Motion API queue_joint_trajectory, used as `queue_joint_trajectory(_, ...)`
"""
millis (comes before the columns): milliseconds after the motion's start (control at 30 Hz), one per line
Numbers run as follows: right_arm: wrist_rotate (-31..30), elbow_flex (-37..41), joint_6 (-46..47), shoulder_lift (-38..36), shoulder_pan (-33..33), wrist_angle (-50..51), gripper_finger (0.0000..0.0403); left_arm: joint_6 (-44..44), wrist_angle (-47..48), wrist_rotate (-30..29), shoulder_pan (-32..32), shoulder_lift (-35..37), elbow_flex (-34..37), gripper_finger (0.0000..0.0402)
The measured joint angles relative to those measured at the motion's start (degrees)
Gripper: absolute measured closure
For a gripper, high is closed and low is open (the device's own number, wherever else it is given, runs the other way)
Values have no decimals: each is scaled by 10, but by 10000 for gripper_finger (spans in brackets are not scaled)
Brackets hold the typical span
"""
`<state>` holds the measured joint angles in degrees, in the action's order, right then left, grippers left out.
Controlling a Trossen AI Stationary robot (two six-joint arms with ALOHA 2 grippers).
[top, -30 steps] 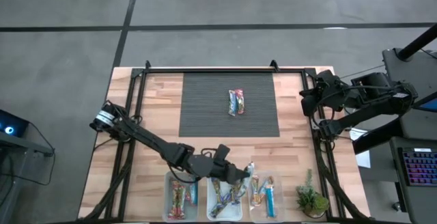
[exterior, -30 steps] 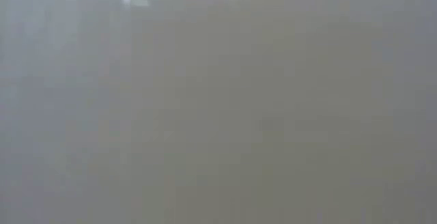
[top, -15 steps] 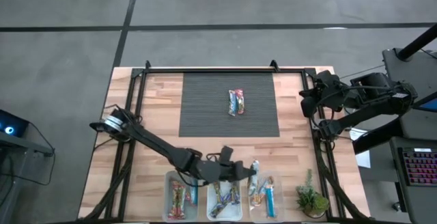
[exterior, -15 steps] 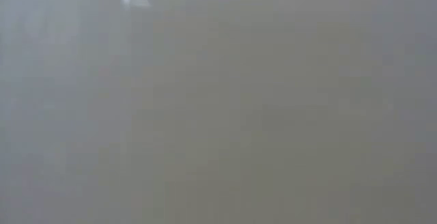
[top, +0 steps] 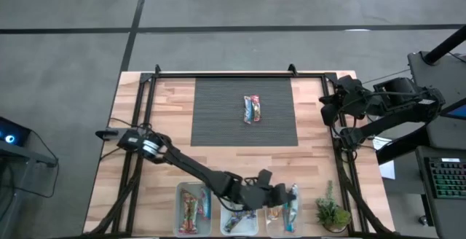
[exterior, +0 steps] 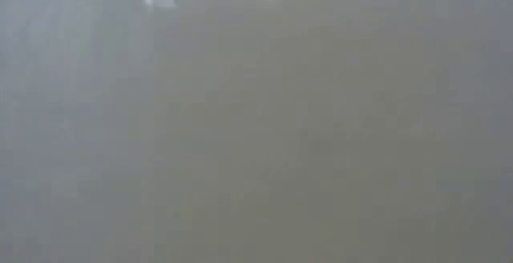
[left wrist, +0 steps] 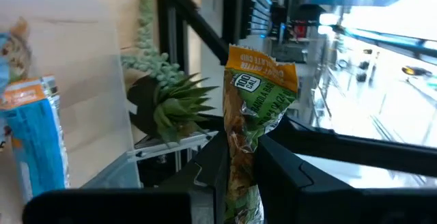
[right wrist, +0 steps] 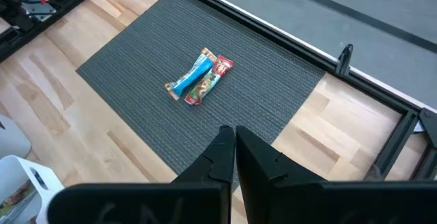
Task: Pick and place Granola Bars by type
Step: Put the left yellow granola bar into the transparent bin
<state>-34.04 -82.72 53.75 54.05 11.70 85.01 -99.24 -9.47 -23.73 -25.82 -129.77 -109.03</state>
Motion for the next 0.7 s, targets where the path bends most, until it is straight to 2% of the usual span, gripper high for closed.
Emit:
queue_joint_trajectory(267,0,0,-9,0,0,0,394,-39,144,-3,0,-25,-79,351)
queue_joint_trajectory(700,0,0,-19,0,0,0,394,-107,243,-1,-12,-24,-88,351)
